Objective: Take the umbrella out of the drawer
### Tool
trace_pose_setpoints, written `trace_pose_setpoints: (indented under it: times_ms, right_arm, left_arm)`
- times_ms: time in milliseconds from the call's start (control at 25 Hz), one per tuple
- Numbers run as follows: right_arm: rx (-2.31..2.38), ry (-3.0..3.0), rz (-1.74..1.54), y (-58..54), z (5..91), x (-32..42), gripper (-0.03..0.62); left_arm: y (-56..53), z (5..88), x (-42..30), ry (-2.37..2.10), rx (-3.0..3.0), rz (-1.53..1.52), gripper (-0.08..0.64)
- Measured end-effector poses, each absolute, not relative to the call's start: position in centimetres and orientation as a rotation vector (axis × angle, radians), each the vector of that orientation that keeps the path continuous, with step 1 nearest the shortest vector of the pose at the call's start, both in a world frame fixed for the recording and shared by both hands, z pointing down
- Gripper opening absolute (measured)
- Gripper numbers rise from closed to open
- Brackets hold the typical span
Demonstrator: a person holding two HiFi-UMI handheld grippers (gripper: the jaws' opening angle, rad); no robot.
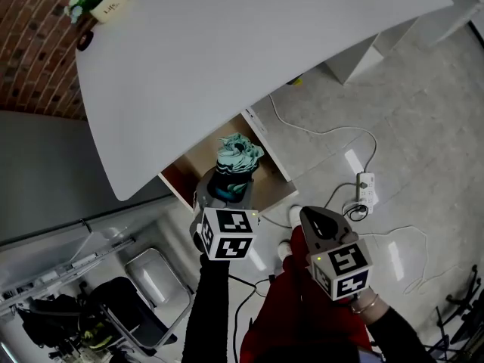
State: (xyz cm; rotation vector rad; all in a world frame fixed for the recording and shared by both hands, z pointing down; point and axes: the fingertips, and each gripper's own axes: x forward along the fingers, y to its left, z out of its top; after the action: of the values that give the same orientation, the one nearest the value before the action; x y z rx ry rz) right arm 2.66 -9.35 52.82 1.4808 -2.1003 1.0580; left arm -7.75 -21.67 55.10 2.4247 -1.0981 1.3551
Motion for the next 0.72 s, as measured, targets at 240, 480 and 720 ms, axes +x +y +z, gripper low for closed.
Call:
trace_pose_setpoints:
  times_ms: [240,480,720]
  right_arm:
    - [1.482,-2.109,1.022,-9.1,51.3,2.6,-0.002]
    - [1.491,-2.126,0.984,-9.2,49.4,2.3,-0.002]
    - [1.488,-2.154,0.962,-9.0,47.8,1.6,-0.002]
  left_arm:
    - [-21.2,53.3,-7.9,-1.135,2.437,1.313,0.285]
    - [-20.5,50.5,-8.0,-1.159,2.453,1.264,0.285]
    - [-19.6,47.8,-8.2,-1.184,2.467,1.227,0.285]
